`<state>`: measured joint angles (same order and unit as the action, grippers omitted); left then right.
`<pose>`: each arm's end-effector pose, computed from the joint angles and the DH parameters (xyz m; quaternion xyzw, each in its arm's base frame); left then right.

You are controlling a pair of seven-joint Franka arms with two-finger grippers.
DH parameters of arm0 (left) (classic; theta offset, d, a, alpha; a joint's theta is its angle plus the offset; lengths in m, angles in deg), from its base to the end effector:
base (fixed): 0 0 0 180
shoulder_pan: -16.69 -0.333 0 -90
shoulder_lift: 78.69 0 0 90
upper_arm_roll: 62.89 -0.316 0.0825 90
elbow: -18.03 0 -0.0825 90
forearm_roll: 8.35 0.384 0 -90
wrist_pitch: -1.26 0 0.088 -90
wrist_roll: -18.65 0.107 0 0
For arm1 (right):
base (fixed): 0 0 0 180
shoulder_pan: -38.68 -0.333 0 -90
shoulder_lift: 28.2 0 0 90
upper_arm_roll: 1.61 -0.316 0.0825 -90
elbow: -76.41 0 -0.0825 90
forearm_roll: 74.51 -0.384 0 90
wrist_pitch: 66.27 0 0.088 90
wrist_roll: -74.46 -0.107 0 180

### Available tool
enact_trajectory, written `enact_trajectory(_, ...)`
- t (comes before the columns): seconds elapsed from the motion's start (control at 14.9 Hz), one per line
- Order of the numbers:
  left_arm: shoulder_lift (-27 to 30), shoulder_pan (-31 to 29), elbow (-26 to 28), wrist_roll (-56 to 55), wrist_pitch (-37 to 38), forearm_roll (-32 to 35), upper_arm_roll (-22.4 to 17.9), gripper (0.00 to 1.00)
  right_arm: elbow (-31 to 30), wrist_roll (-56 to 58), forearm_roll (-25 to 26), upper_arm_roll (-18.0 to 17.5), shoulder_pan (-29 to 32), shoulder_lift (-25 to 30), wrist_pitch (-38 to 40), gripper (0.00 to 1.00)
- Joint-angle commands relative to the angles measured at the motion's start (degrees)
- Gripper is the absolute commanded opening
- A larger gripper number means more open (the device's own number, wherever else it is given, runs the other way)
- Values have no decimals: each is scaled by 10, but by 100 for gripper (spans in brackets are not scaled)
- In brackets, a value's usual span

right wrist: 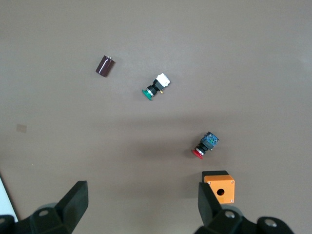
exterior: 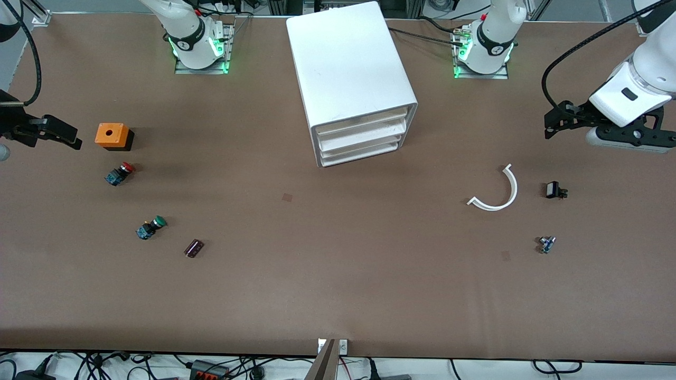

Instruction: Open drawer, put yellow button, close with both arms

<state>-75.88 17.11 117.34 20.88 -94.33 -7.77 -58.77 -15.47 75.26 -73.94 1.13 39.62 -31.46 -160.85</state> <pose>0.5424 -0.0429 0.5827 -0.9982 0.0595 0.0079 0.0070 0.5759 -0.0373 0.5838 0.9997 -0.0247 -0.0051 0.0061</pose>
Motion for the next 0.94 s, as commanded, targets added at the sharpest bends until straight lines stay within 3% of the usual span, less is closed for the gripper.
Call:
enact_trajectory(0.0, 3, 3, -12, -5, 19, -10, -1, 100, -8, 7, 6, -5, 1, 9, -8, 100)
enact_trajectory(0.87, 3, 2, -13, -6, 22, -20, -2, 100, -8, 7, 6, -5, 2, 8, -4, 100)
